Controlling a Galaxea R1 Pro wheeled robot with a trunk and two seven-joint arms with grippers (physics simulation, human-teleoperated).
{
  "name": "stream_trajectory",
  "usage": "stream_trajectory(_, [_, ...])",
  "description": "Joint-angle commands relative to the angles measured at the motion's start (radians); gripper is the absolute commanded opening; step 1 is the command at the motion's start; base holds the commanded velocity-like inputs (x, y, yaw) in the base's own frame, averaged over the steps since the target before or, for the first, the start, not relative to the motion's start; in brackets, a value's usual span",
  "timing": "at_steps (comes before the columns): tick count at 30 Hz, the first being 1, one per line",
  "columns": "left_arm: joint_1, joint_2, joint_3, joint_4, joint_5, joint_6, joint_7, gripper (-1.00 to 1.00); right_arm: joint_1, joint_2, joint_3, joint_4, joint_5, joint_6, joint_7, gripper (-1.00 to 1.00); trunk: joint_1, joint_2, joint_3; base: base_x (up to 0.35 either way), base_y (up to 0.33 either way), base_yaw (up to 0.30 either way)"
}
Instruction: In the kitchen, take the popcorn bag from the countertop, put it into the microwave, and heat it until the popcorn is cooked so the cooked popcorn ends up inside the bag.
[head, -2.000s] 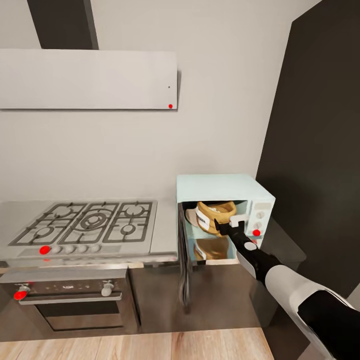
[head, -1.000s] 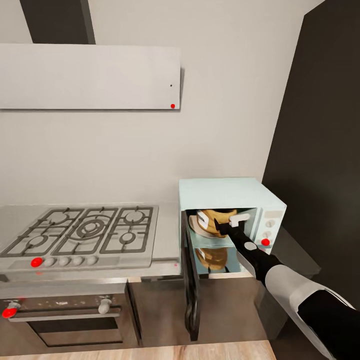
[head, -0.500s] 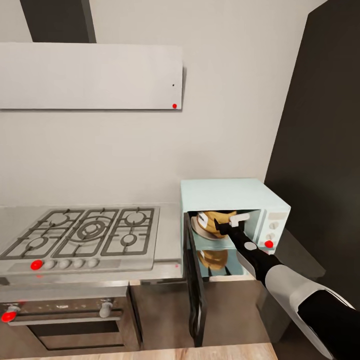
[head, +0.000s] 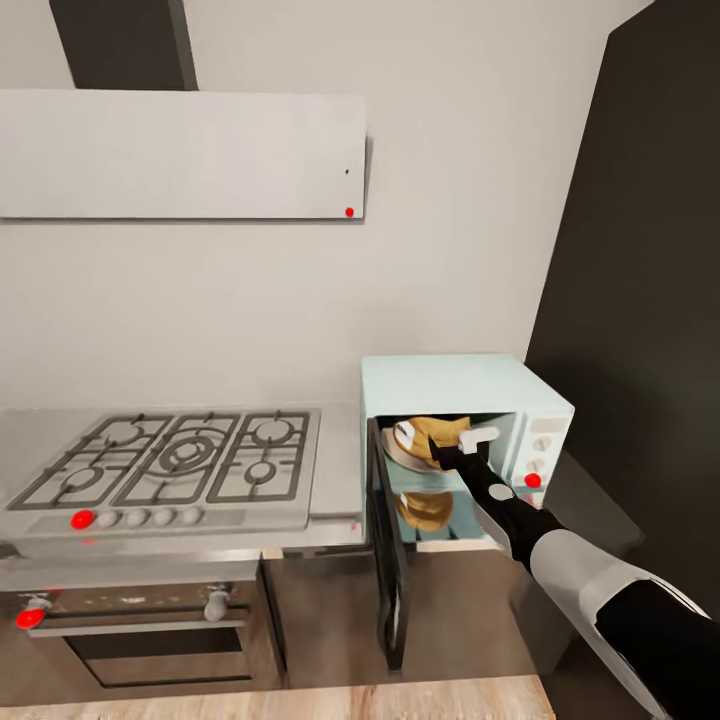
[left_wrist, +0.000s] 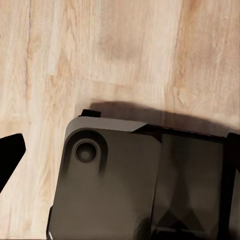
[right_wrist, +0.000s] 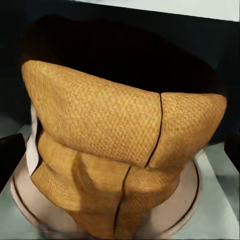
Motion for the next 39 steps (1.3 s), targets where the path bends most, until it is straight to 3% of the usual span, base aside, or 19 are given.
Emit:
stream_trajectory(1, [-0.001, -0.001, 0.003, 0.001, 0.001, -0.004, 0.001, 1.00, -0.001, -0.001, 0.008, 0.000, -0.007, -0.002, -0.004, 1.00, 0.000, -0.002, -0.002, -0.331, -0.005, 0.000])
stream_trajectory(10, [-0.001, 0.000, 0.005, 0.003, 0.002, -0.003, 0.001, 1.00, 0.007, -0.003, -0.001, -0.019, -0.011, -0.017, -0.005, 1.00, 0.000, -0.002, -0.002, -0.340, -0.065, 0.000])
stream_trajectory(11, [-0.001, 0.000, 0.006, 0.003, 0.002, -0.003, 0.001, 1.00, 0.028, -0.012, -0.001, -0.078, -0.011, -0.020, -0.006, 1.00, 0.000, -0.002, -0.002, -0.341, -0.083, 0.000])
stream_trajectory(13, [-0.001, 0.000, 0.007, 0.003, 0.002, -0.003, 0.001, 1.00, 0.110, -0.059, -0.007, -0.221, -0.014, -0.018, -0.010, 1.00, 0.000, -0.002, -0.002, -0.341, -0.091, 0.000])
stream_trajectory(15, [-0.001, 0.000, 0.007, 0.003, 0.002, -0.003, 0.001, 1.00, 0.270, -0.154, -0.036, -0.488, -0.018, -0.004, -0.015, 1.00, 0.000, -0.002, -0.002, -0.341, -0.096, 0.000])
stream_trajectory(17, [-0.001, 0.000, 0.007, 0.003, 0.002, -0.003, 0.001, 1.00, 0.422, -0.209, -0.091, -0.691, -0.014, 0.031, -0.039, 1.00, 0.000, -0.002, -0.002, -0.341, -0.098, 0.000])
stream_trajectory(18, [-0.001, 0.000, 0.007, 0.003, 0.002, -0.003, 0.001, 1.00, 0.503, -0.226, -0.125, -0.780, -0.011, 0.047, -0.052, 1.00, 0.000, -0.002, -0.002, -0.341, -0.098, 0.000])
stream_trajectory(20, [-0.001, 0.000, 0.007, 0.003, 0.002, -0.003, 0.001, 1.00, 0.604, -0.244, -0.157, -0.869, 0.000, 0.056, -0.062, 1.00, 0.000, -0.002, -0.002, -0.341, -0.098, 0.000])
stream_trajectory(23, [-0.001, 0.000, 0.008, 0.002, 0.002, -0.003, 0.001, 1.00, 0.773, -0.279, -0.204, -1.024, 0.063, 0.061, -0.070, 1.00, 0.000, -0.002, -0.002, -0.341, -0.098, 0.000])
stream_trajectory(24, [-0.005, 0.000, 0.008, 0.001, 0.002, -0.003, 0.001, 1.00, 0.859, -0.287, -0.244, -1.089, 0.085, 0.062, -0.071, 1.00, 0.000, -0.002, -0.002, -0.341, -0.103, 0.000])
stream_trajectory(27, [-0.021, 0.000, 0.002, -0.003, 0.001, -0.002, 0.002, 1.00, 0.967, -0.289, -0.282, -1.144, 0.133, 0.062, -0.070, 1.00, 0.000, -0.002, -0.002, -0.341, -0.111, 0.000])
stream_trajectory(30, [-0.096, 0.000, -0.001, -0.008, 0.000, 0.000, 0.005, 1.00, 1.093, -0.274, -0.285, -1.099, 0.158, 0.051, -0.066, 1.00, 0.000, -0.002, -0.002, -0.202, -0.065, 0.000])
stream_trajectory(34, [-0.144, 0.000, -0.004, -0.089, -0.001, 0.000, 0.005, 1.00, 1.147, -0.244, -0.283, -1.015, 0.159, 0.043, -0.066, 1.00, 0.000, -0.002, -0.002, -0.029, -0.008, 0.000])
stream_trajectory(35, [-0.160, 0.003, -0.001, -0.155, -0.001, 0.000, 0.004, 1.00, 1.152, -0.225, -0.282, -0.979, 0.161, 0.042, -0.065, 1.00, 0.000, -0.002, -0.002, -0.006, -0.002, 0.000])
stream_trajectory(36, [-0.210, 0.009, 0.000, -0.372, 0.001, 0.001, -0.005, 1.00, 1.156, -0.191, -0.269, -0.897, 0.165, 0.028, -0.060, 1.00, 0.000, -0.002, -0.002, -0.001, 0.000, 0.000])
stream_trajectory(38, [-0.243, 0.004, -0.002, -0.476, 0.000, 0.012, -0.006, 1.00, 1.156, -0.183, -0.237, -0.860, 0.167, 0.011, -0.059, 1.00, 0.000, -0.002, -0.002, 0.000, 0.000, 0.000])
stream_trajectory(39, [-0.356, 0.001, -0.005, -0.558, -0.001, 0.074, -0.007, 1.00, 1.155, -0.178, -0.187, -0.831, 0.167, -0.002, -0.059, 1.00, 0.000, -0.002, -0.002, 0.000, 0.000, 0.000])
